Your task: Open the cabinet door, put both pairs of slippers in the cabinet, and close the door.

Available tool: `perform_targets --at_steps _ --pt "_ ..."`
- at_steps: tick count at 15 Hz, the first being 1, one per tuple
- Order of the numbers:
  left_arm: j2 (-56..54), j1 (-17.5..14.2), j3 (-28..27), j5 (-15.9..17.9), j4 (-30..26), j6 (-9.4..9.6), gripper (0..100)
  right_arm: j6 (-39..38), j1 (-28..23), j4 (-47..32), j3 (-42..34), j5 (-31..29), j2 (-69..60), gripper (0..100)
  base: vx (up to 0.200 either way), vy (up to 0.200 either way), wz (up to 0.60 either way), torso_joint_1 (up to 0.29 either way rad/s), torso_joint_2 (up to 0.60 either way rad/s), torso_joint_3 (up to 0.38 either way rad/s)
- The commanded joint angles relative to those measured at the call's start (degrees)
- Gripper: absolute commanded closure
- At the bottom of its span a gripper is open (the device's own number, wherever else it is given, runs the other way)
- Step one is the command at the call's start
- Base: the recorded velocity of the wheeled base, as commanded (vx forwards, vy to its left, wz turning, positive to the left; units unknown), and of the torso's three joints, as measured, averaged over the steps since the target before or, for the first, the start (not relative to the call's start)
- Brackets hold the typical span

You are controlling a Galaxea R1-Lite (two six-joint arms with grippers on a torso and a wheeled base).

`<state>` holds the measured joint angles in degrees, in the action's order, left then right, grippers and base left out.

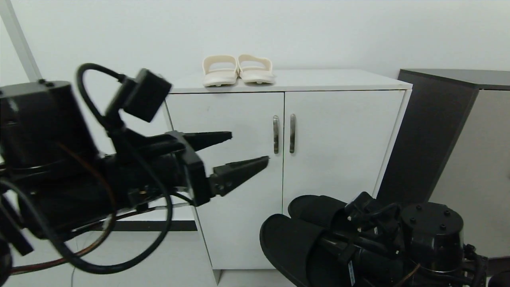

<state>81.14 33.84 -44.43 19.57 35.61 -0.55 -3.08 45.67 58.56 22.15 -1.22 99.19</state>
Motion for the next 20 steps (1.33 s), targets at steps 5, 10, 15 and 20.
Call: perform_targets --at_steps 5,10,15,20 --pt "17.6 7.8 -15.8 4.9 0.3 -11.4 0 0.0 0.1 0.0 -0.7 0.1 0.4 100 0.0 0.0 0.0 0.0 0.0 0.0" --pt "24.1 2.7 -22.8 9.6 0.0 -16.94 0 0.0 0.1 0.0 -0.8 0.0 0.8 100 0.0 0.0 0.0 0.0 0.0 0.0" --pt "27.4 -0.3 -28.9 9.5 -5.3 -16.85 0 0.0 0.1 0.0 -0.8 0.0 0.9 100 0.0 0.0 0.0 0.0 0.0 0.0" --pt "31.5 -0.3 -38.4 4.9 -13.5 -16.85 0 0.0 0.1 0.0 -0.9 0.0 1.0 100 0.0 0.0 0.0 0.0 0.0 0.0"
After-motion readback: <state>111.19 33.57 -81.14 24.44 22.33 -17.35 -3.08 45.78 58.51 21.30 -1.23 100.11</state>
